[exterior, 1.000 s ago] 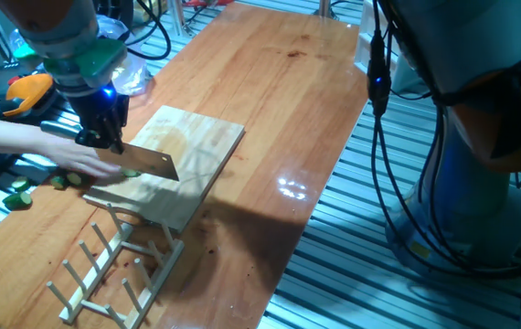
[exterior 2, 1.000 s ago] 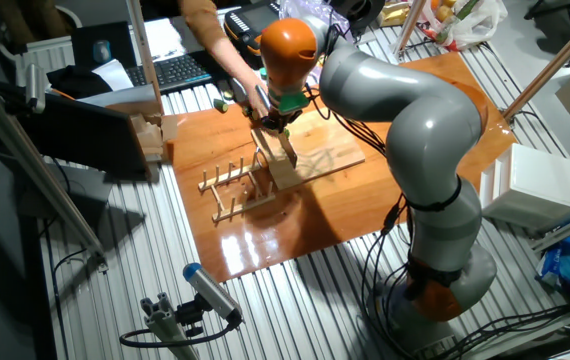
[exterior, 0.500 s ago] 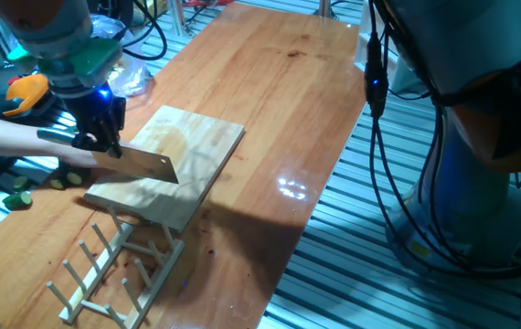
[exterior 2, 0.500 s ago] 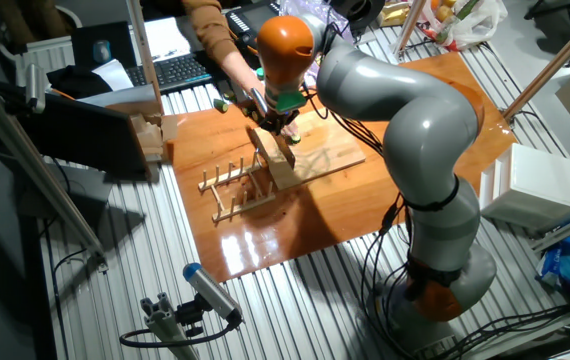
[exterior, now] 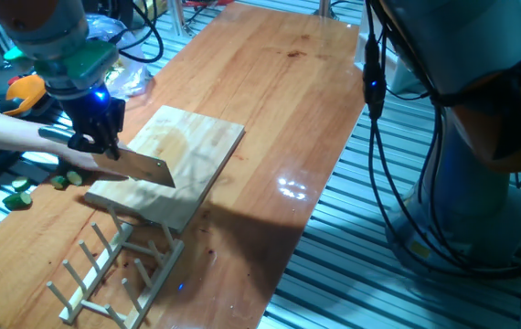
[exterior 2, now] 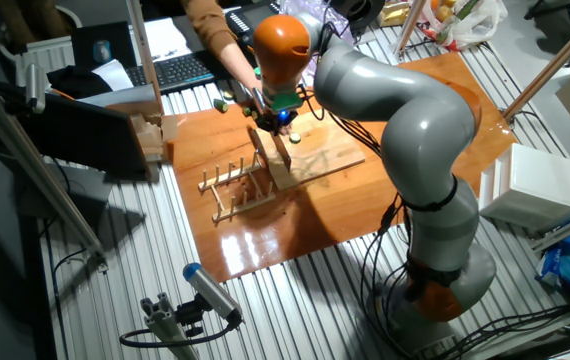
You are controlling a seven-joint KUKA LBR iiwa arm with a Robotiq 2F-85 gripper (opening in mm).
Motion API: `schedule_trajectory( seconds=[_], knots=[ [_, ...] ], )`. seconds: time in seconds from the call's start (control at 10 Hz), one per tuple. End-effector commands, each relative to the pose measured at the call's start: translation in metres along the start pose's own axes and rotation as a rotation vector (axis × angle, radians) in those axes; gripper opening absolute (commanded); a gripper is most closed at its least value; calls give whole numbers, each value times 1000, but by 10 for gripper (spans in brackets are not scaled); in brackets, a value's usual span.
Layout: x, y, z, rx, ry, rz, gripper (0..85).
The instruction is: Chop the cucumber into shreds
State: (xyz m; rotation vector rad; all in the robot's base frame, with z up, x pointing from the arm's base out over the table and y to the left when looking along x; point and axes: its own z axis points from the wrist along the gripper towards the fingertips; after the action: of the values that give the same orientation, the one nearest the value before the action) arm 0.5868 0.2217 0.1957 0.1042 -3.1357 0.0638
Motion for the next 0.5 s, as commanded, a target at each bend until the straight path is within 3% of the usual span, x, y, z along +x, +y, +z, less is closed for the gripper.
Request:
schedule_trajectory(
  seconds=[0.0, 0.1, 0.3, 0.4],
  knots=[
    [0, 2, -1, -7, 3, -5, 0],
    [1, 6, -2, -26, 16, 7, 0],
    [-2, 19, 0, 0, -10, 29, 0],
    [-3, 20, 2, -6, -24, 60, 0]
  ],
)
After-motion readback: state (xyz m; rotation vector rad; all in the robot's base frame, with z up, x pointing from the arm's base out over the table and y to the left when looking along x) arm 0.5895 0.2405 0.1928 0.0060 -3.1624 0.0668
